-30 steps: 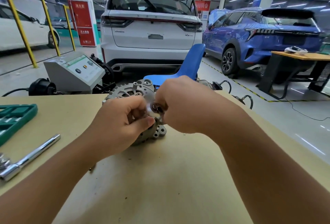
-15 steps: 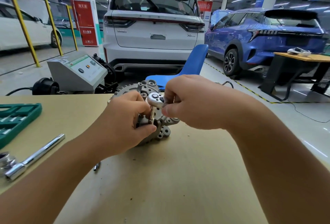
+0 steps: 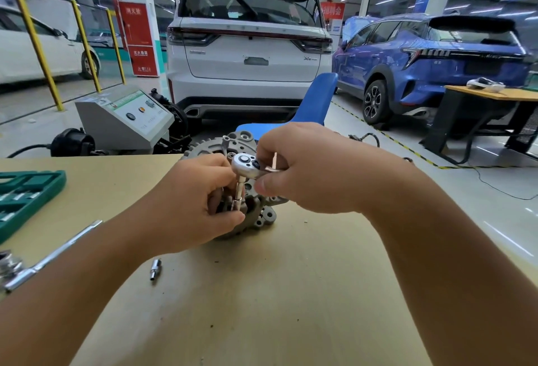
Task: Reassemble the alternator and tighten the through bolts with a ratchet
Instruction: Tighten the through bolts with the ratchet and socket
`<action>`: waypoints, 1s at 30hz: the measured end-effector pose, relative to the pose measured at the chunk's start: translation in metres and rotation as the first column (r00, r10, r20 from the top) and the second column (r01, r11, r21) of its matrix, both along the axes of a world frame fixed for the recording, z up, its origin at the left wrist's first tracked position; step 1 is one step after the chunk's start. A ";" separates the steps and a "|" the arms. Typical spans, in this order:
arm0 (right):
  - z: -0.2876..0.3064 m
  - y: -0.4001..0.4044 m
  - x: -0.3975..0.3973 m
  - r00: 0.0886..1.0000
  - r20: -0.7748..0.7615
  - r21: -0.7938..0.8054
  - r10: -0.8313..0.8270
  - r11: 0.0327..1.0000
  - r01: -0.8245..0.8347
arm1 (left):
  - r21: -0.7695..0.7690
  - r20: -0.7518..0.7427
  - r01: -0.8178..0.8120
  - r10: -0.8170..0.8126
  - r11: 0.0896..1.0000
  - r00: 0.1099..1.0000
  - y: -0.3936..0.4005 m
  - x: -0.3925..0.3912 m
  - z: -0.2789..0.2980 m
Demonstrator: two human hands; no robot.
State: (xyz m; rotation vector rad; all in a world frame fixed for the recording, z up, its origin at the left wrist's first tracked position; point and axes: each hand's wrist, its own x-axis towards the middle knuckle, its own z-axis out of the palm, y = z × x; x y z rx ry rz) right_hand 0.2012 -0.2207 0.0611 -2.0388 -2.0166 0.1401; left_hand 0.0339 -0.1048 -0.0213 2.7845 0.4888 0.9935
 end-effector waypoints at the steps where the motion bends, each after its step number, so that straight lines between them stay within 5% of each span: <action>1: 0.000 0.000 0.000 1.000 -0.004 0.005 0.003 1.000 -0.003 | 0.008 -0.005 -0.002 0.002 1.000 1.000 0.000 0.000 0.000; 14: 0.002 0.000 -0.002 0.999 -0.018 -0.025 0.042 0.999 -0.043 | 0.071 0.017 0.001 -0.003 0.997 1.000 0.008 0.000 -0.010; 19: 0.000 0.000 -0.008 0.998 0.056 0.020 0.023 0.999 -0.024 | -0.105 0.124 0.298 -0.285 0.949 0.951 0.006 0.002 -0.009; 30: -0.007 -0.001 -0.023 0.986 0.127 0.118 -0.111 0.988 0.096 | -0.249 0.227 0.143 -0.086 0.958 0.970 0.007 0.006 -0.018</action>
